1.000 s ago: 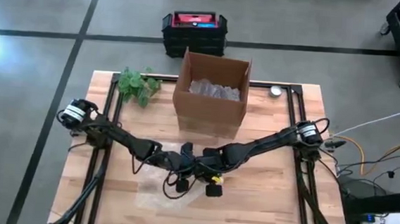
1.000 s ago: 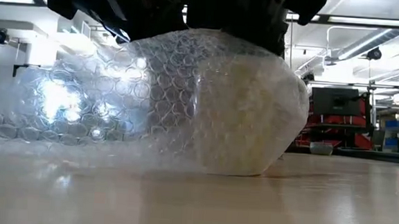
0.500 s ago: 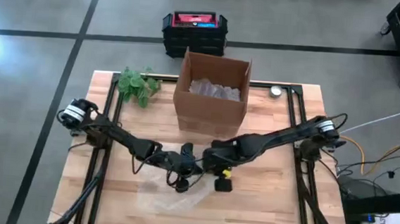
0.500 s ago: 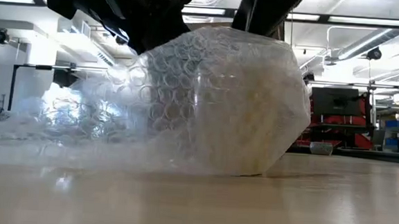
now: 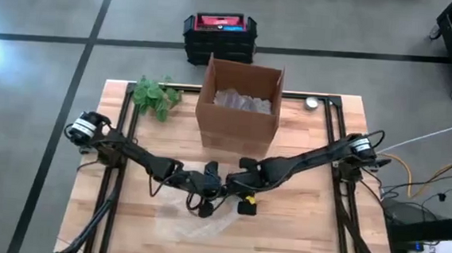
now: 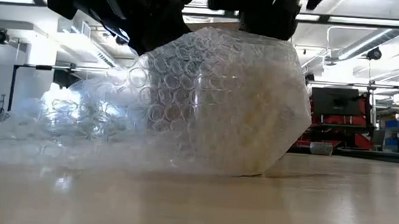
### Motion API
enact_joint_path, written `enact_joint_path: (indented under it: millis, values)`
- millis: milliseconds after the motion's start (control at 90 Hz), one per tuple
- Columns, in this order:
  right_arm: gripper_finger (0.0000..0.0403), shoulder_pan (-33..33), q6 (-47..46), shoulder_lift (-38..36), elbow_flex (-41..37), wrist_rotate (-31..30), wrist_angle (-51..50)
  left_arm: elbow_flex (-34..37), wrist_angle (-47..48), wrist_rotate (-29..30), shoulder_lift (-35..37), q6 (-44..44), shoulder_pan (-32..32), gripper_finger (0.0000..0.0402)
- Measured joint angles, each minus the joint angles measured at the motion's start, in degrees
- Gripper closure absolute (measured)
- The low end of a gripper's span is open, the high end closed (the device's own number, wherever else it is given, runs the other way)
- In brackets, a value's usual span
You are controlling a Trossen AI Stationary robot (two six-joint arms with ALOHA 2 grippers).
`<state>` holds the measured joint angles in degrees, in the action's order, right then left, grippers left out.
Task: Wrap mug
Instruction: Wrap the yellow cup in bubble wrap
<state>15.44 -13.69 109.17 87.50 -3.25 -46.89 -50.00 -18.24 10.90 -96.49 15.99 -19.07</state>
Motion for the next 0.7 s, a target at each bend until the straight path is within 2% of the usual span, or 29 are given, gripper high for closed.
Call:
enact_joint_path:
  millis: [422, 700]
  values:
    - [0.0401, -0.1, 0.6, 5.9, 0.3, 0.3, 3.0, 0.0, -0.3, 0.0, 0.0, 0.0, 0.0, 0.0381]
    - [0.0400, 0.5, 0.8, -2.4, 0.9, 1.0, 0.5, 0.0, 0.0, 0.0, 0.0, 0.0, 0.0, 0.0381]
